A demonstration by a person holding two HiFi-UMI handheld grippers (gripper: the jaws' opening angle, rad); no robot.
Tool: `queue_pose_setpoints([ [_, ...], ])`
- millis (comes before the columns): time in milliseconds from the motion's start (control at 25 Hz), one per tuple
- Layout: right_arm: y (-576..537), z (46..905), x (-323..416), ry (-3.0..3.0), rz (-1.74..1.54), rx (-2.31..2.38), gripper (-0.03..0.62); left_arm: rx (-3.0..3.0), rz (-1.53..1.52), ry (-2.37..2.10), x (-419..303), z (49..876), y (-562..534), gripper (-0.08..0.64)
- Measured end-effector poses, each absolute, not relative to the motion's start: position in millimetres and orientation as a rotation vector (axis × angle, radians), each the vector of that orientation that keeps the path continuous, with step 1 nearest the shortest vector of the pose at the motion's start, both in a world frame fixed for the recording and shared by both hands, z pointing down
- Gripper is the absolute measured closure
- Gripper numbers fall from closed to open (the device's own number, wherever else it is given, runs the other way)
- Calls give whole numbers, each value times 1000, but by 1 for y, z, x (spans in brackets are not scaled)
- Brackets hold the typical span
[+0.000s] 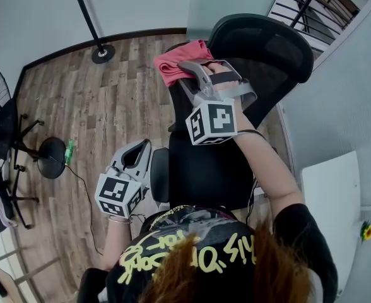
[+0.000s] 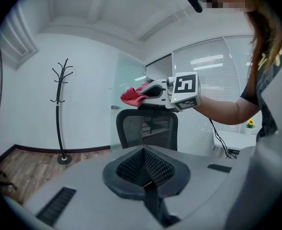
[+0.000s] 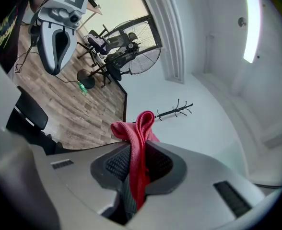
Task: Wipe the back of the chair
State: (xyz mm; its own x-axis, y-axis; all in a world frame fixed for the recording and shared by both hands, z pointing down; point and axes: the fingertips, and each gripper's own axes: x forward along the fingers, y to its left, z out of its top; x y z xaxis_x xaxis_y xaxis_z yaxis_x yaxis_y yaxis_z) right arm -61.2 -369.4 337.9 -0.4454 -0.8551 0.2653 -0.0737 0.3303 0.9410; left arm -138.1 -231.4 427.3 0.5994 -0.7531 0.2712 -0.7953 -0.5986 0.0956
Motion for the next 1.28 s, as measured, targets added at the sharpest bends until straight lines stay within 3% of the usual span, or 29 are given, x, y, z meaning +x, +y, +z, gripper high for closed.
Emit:
queue_pose_setpoints([
  [720, -348, 404, -96, -1884, -1099, 687, 531, 2605, 304, -1279, -141, 430, -223, 568],
  [1280, -302, 394, -89, -2222, -867, 833, 531, 2641, 315, -1260, -129, 425, -227, 568],
])
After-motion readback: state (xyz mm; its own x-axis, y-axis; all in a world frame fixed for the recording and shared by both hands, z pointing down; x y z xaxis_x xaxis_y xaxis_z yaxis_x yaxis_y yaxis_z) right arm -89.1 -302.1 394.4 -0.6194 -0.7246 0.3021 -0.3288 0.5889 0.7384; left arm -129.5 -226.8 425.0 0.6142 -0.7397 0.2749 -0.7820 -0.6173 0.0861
